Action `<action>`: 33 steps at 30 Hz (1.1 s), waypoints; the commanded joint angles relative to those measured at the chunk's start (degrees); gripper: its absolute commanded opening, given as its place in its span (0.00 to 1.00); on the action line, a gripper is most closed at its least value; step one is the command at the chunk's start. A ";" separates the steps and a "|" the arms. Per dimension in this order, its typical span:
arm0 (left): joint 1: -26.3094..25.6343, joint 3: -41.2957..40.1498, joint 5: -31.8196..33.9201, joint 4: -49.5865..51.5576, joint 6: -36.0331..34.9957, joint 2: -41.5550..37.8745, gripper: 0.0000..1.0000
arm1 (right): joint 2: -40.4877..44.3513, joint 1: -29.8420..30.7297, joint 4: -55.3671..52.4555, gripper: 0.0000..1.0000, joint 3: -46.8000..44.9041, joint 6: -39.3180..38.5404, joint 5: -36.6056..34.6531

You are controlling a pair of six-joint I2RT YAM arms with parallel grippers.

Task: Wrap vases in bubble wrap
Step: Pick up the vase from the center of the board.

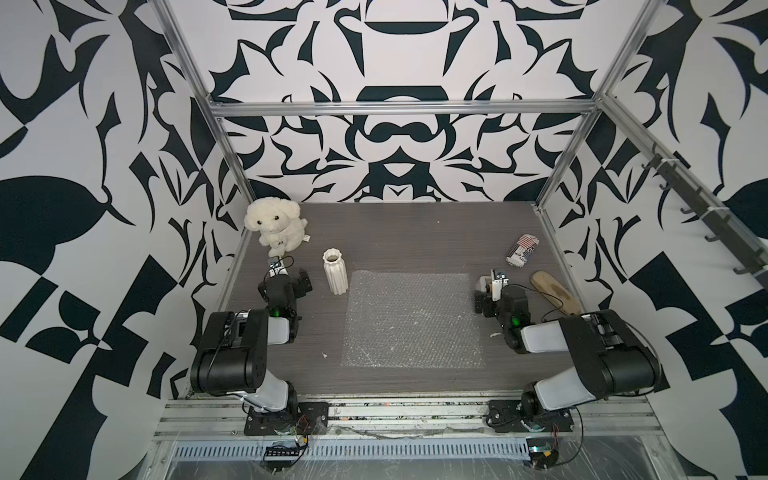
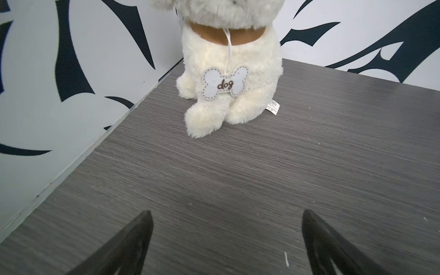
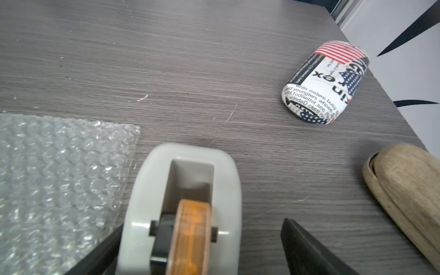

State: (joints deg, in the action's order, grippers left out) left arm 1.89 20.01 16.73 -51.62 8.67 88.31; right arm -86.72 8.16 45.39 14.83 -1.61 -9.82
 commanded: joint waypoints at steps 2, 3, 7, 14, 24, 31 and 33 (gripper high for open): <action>0.25 0.94 0.46 -1.12 -0.64 0.40 0.99 | -2.14 -1.55 7.15 0.99 5.14 0.29 -2.18; 0.26 0.91 0.44 -1.12 -0.59 0.40 0.99 | -2.14 -1.57 7.13 0.99 5.18 0.31 -2.19; 0.23 0.93 0.41 -1.12 -0.61 0.31 0.99 | -2.14 -1.57 7.16 0.99 5.21 0.19 -1.93; 0.24 0.91 0.41 -1.12 -0.69 0.33 0.99 | -2.14 -1.56 7.15 0.99 5.22 0.20 -1.88; 0.26 0.41 0.07 -2.18 -1.21 0.11 0.99 | -1.82 -1.49 8.20 0.99 4.54 0.24 -2.31; -1.44 -2.36 4.35 4.07 -0.67 -14.35 0.99 | 17.02 0.01 -1.31 0.99 2.06 1.25 -4.86; -1.69 -1.65 4.85 12.33 2.30 -22.73 0.99 | 25.26 0.01 -11.34 0.99 4.58 5.38 -6.22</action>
State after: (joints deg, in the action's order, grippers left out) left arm 0.69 18.17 19.27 -46.65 8.67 73.89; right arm -70.52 8.23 39.90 15.35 -0.38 -12.12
